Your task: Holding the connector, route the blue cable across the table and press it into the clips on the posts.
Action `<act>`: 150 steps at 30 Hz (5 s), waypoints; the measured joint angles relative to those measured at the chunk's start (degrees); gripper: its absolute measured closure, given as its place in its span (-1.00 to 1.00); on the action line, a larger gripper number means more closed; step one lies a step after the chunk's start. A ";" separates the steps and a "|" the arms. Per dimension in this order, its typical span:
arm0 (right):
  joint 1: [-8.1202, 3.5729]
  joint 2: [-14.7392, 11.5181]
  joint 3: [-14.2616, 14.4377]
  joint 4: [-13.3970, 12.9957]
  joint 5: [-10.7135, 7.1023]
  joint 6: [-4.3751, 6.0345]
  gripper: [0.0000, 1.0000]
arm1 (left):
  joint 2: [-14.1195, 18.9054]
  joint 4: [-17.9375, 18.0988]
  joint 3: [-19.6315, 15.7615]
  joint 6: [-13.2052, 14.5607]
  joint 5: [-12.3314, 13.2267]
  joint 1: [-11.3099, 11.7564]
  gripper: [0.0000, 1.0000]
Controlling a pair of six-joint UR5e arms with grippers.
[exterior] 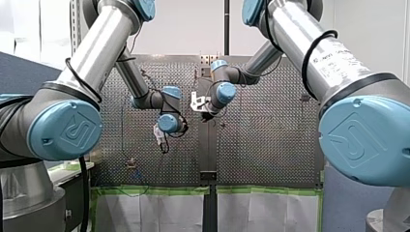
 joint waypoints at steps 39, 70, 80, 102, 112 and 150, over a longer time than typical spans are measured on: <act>-1.03 -9.62 -0.01 -0.17 0.09 1.92 1.00 | 13.28 -8.60 0.00 1.87 -3.46 -0.78 1.00; -1.24 -19.57 0.00 0.14 0.05 3.72 1.00 | 22.11 -11.89 4.35 0.63 2.56 -0.93 1.00; -1.58 -18.07 0.06 0.17 0.02 3.76 1.00 | 18.08 -11.54 4.84 0.55 0.82 -0.21 1.00; -3.65 -16.05 0.09 -0.25 0.03 3.78 1.00 | 15.01 -10.78 10.09 -0.57 5.41 3.64 1.00; -6.01 -15.91 0.08 -0.58 -2.28 4.43 1.00 | 12.08 -11.99 13.75 -0.59 6.64 6.67 1.00; -8.97 -15.89 0.09 -0.20 -0.47 3.60 1.00 | 20.20 -24.40 7.82 0.81 5.65 2.14 -1.00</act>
